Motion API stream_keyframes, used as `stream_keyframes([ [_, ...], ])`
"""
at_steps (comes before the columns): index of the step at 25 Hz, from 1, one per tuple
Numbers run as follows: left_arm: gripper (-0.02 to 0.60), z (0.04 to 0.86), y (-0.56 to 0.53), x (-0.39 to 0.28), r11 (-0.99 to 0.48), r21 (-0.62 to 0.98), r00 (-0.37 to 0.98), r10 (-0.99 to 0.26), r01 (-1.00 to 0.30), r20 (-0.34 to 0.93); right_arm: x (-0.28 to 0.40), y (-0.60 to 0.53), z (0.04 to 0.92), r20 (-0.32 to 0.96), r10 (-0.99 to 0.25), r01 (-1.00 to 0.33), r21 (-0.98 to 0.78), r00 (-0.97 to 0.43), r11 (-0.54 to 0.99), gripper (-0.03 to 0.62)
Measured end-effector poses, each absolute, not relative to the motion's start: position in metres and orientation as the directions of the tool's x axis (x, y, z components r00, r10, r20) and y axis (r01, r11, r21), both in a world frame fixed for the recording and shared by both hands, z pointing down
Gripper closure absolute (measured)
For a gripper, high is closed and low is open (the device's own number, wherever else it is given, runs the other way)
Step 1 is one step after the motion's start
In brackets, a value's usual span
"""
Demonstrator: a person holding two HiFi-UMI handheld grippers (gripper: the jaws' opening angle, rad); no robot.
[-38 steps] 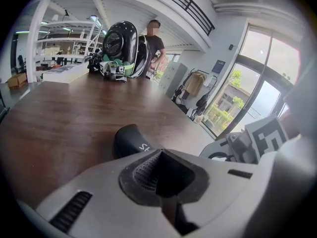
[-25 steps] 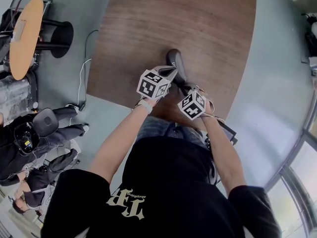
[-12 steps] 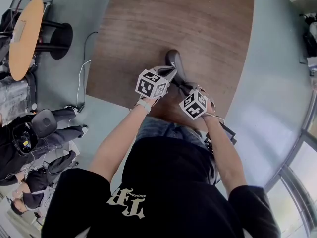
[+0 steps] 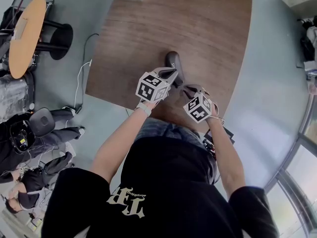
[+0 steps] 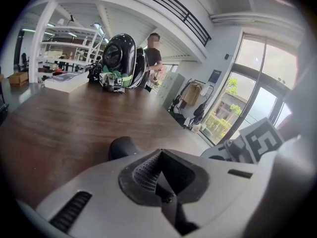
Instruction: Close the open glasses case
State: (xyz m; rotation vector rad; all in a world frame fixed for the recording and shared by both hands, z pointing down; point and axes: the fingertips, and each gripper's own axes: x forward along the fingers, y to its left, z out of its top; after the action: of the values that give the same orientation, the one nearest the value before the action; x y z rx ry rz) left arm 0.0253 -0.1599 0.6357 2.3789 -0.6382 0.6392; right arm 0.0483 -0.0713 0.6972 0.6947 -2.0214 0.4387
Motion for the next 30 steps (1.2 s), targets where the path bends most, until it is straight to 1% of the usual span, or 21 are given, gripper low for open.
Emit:
stream_keyframes([
  [3, 0.577, 0.623, -0.15, 0.02, -0.717, 0.4, 0.774, -0.308, -0.571, 0.554, 0.059, -0.077, 0.676, 0.834, -0.365, -0.643, 0.016, -0.414, 0.766, 0.551],
  [7, 0.577, 0.6, -0.129, 0.01, -0.721, 0.381, 0.777, -0.346, -0.579, 0.526, 0.081, -0.09, 0.632, 0.759, -0.489, -0.683, 0.081, -0.43, 0.726, 0.551],
  [9, 0.577, 0.589, -0.118, 0.004, -0.712, 0.379, 0.775, -0.37, -0.59, 0.511, 0.094, -0.099, 0.606, 0.706, -0.556, -0.706, 0.112, -0.439, 0.7, 0.606],
  [13, 0.577, 0.566, -0.097, -0.01, -0.694, 0.365, 0.762, -0.422, -0.62, 0.492, 0.115, -0.108, 0.557, 0.618, -0.639, -0.723, 0.16, -0.458, 0.673, 0.606],
  [20, 0.577, 0.521, -0.059, -0.035, -0.694, 0.343, 0.761, -0.476, -0.632, 0.44, 0.128, -0.075, 0.488, 0.527, -0.721, -0.749, 0.217, -0.45, 0.626, 0.606],
  [26, 0.577, 0.496, -0.028, -0.068, -0.74, 0.334, 0.8, -0.451, -0.583, 0.396, 0.108, -0.021, 0.465, 0.51, -0.757, -0.783, 0.229, -0.409, 0.578, 0.606],
  [30, 0.577, 0.481, 0.001, -0.099, -0.756, 0.345, 0.822, -0.44, -0.556, 0.362, 0.084, 0.016, 0.456, 0.507, -0.776, -0.821, 0.208, -0.375, 0.532, 0.606],
])
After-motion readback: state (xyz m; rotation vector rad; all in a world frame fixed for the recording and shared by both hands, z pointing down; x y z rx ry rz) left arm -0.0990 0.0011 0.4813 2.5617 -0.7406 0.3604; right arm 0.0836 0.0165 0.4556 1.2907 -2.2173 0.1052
